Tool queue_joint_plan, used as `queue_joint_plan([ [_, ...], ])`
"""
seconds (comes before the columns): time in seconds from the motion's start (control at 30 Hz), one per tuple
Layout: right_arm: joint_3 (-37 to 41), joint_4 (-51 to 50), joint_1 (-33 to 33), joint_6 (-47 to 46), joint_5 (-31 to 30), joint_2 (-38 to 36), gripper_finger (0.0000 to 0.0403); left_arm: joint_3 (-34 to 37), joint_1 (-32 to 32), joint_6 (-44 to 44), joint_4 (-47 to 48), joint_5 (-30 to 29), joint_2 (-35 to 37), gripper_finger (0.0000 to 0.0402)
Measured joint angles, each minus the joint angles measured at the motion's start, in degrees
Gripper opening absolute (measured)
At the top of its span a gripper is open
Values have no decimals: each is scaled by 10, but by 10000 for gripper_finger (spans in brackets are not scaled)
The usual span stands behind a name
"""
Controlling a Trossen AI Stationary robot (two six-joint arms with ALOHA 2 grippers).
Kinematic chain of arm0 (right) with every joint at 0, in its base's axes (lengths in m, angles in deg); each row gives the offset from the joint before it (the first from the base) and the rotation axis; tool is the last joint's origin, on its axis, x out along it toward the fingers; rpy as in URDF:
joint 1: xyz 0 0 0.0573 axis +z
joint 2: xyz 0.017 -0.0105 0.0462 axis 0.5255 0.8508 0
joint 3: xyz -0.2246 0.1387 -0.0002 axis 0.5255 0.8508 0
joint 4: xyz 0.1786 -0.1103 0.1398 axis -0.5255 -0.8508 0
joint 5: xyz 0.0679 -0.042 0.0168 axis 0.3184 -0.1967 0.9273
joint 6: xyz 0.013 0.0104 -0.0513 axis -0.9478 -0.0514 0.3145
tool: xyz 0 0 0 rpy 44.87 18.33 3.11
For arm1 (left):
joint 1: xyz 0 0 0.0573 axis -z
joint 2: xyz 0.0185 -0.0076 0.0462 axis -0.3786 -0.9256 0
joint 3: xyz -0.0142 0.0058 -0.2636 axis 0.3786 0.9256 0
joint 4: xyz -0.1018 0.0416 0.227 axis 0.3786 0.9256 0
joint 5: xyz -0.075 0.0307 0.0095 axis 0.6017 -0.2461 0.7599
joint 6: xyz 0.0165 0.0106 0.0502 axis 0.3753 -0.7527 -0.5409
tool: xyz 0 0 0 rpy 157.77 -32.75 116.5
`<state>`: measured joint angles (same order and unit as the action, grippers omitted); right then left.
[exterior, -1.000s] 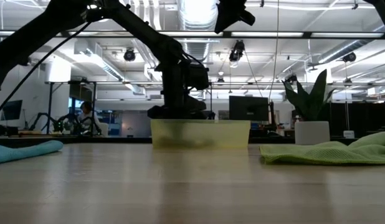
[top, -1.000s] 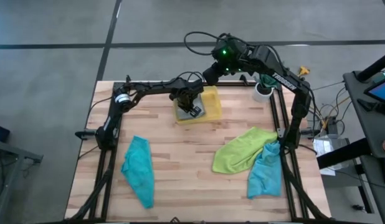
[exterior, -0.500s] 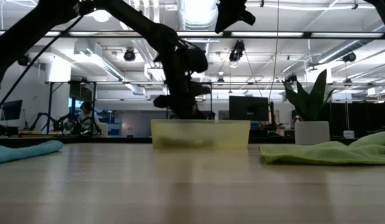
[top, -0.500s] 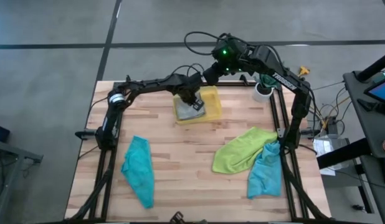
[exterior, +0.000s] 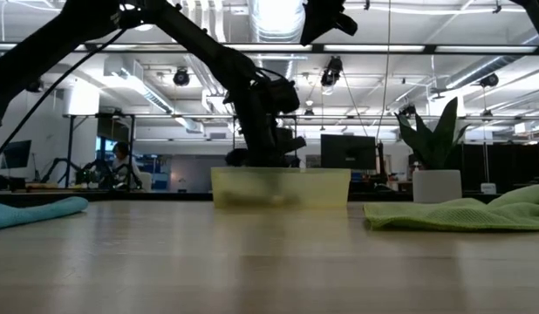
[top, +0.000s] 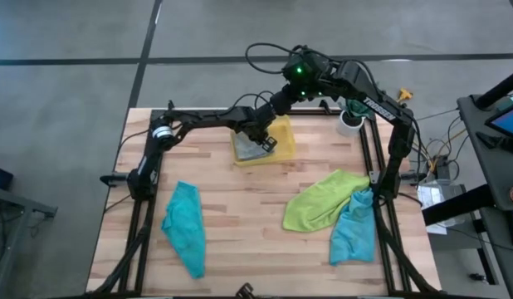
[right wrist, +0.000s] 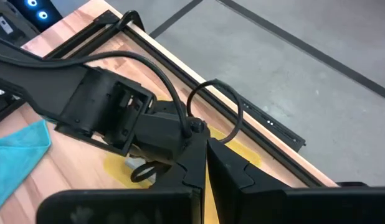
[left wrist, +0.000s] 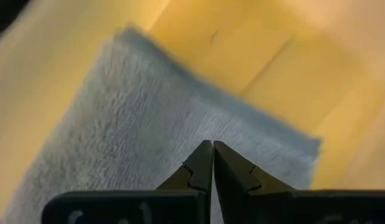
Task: Fold microfiber towels
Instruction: Put the gray microfiber cloth into the bin
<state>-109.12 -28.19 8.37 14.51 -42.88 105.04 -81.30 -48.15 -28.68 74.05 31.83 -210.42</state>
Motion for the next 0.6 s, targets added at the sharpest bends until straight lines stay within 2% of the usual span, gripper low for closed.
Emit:
queue_joint_plan([
  [0.2, 0, 0, 2, 0, 0, 0, 11, 1, 5, -2, -14, 2, 0, 0],
  [0.33, 0, 0, 2, 0, 0, 0, 11, 2, 12, -12, -12, 25, 0, 0],
  [0.6, 0, 0, 2, -3, 0, 0, 11, 2, 19, -13, 19, 30, 0, 0],
])
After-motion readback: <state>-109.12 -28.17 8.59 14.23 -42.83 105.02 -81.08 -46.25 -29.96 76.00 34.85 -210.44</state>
